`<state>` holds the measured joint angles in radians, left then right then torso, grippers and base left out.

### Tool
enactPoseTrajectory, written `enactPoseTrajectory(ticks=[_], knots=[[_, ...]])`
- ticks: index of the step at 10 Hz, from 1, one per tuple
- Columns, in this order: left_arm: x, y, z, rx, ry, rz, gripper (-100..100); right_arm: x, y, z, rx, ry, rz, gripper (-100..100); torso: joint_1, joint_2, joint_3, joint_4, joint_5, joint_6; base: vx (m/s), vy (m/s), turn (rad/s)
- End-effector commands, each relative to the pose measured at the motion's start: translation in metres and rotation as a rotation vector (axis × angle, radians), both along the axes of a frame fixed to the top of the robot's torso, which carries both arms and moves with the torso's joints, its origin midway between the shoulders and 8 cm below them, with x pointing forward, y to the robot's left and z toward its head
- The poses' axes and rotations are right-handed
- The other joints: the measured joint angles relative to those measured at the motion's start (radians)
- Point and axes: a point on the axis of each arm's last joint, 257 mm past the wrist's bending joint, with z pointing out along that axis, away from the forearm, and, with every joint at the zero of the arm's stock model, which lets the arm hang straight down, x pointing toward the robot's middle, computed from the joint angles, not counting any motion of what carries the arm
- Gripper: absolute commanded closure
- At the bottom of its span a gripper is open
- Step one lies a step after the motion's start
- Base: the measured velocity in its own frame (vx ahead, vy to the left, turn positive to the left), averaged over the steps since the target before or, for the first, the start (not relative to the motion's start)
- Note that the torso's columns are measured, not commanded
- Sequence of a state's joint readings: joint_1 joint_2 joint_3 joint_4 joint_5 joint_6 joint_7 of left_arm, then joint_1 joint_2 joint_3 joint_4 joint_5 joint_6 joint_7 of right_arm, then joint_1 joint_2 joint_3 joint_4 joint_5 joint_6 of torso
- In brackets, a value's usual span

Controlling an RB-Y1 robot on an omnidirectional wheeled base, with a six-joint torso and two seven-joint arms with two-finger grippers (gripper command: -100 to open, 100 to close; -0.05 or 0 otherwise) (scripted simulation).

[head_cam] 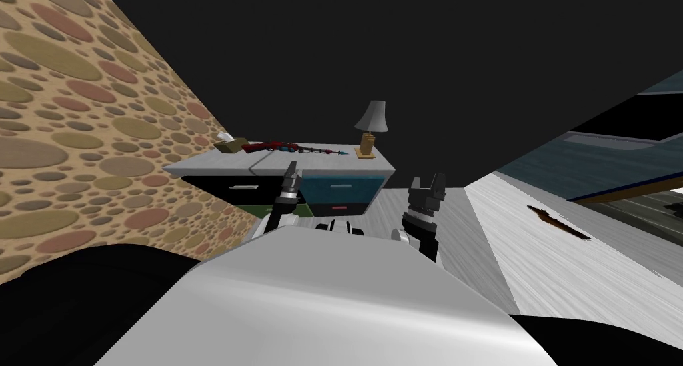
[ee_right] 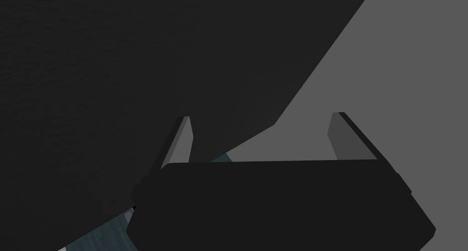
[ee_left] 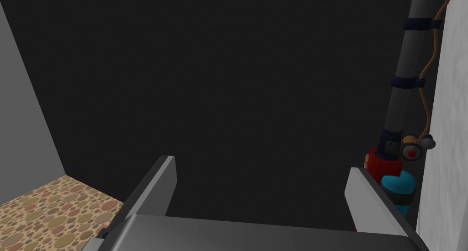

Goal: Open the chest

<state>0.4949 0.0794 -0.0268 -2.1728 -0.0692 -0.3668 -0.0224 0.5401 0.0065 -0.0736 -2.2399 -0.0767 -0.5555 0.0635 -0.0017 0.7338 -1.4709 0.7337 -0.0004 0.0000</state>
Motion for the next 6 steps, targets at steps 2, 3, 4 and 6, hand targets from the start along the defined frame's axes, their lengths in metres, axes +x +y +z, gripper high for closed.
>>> enactPoseTrajectory(ticks=[2,3,4,6], knots=[[0.008,0.001,-0.026,0.040,0.046,-0.012,-100,0.000,0.000,0.000,0.000,0.000,0.000,0,0.001,0.004,-0.005,0.004,0.000,0.000,0.007,-0.054,0.010],[0.010,0.002,-0.034,0.047,0.059,-0.012,-100,0.000,0.000,0.000,0.000,0.000,0.000,0,0.002,0.004,-0.005,0.004,0.000,0.000,0.010,-0.058,0.011],[0.012,0.003,-0.042,0.052,0.072,-0.012,-100,0.000,0.000,0.000,0.000,0.000,0.000,0,0.002,0.004,-0.005,0.004,0.000,0.000,0.018,-0.051,0.013],[0.017,0.005,-0.058,0.060,0.097,-0.010,-100,0.000,0.000,0.000,0.000,0.000,0.000,0,0.002,0.004,-0.005,0.004,0.000,0.000,0.008,-0.051,0.011]])
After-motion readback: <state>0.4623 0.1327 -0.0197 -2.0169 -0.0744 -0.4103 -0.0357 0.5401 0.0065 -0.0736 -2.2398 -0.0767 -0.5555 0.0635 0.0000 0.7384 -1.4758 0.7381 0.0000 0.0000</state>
